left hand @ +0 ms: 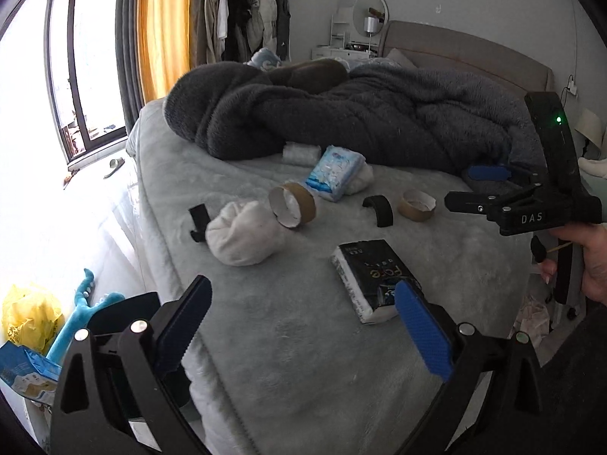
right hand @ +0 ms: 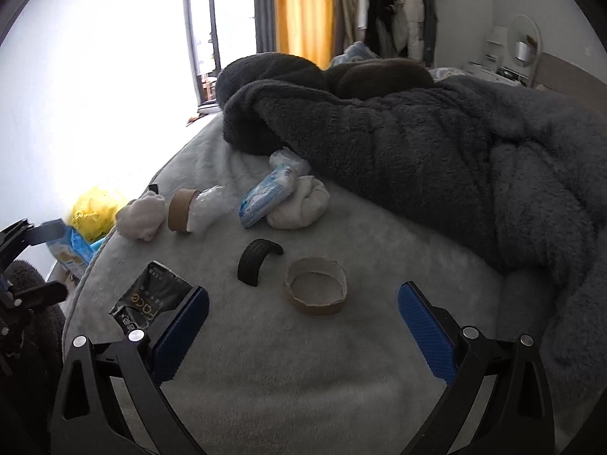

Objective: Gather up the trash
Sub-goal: 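Grasp the black Face tissue pack with the left gripper while the right grasps the cardboard roll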

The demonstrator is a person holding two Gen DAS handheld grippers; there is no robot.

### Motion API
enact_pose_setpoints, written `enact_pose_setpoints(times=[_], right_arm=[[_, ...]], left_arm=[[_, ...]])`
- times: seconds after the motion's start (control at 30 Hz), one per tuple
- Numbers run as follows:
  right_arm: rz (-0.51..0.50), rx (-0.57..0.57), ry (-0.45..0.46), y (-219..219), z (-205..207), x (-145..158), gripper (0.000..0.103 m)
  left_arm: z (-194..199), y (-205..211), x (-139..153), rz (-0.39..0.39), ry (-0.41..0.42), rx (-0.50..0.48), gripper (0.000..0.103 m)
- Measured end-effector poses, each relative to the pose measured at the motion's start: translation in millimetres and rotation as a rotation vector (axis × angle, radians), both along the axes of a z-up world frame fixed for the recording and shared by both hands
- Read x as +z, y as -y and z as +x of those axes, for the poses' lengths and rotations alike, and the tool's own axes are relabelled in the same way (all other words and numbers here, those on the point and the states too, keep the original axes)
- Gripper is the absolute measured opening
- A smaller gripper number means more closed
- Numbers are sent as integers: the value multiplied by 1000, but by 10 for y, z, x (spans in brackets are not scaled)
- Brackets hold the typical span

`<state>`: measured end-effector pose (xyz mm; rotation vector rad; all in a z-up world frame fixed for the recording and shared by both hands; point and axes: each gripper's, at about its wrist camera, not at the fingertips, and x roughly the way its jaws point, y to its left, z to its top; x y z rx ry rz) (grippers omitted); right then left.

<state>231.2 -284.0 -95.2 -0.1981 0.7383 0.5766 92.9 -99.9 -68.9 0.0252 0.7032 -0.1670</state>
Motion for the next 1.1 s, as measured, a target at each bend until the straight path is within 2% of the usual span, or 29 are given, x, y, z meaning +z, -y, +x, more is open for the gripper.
enact_pose_setpoints(times=[0.2,0.4,0.57,0.73,0.87,1.03,1.1], right_arm=[[2,83,-37,-15,172,-141,101],[-16,103,-80,40,381,-307,101],[5,112,-110,110,486,-412,101],[16,103,-132,147,567,-467,100],[25,116,-135,111,618,-450,97],[-34,151,-159,-23,650,-529,77],[-39,155,-156,-36,650,-525,73]], left_arm=[[153,202,-133,-33,-36,9,98],[276,407,-299,-43,-72,-1,99],[398,561,-461,4,-105,19,99],[511,592,-514,32,-95,44,97],[596,605,-569,35,-116,34,82],[635,554,-538,-5,-132,7,66],[643,509,-516,-27,-134,7,63]])
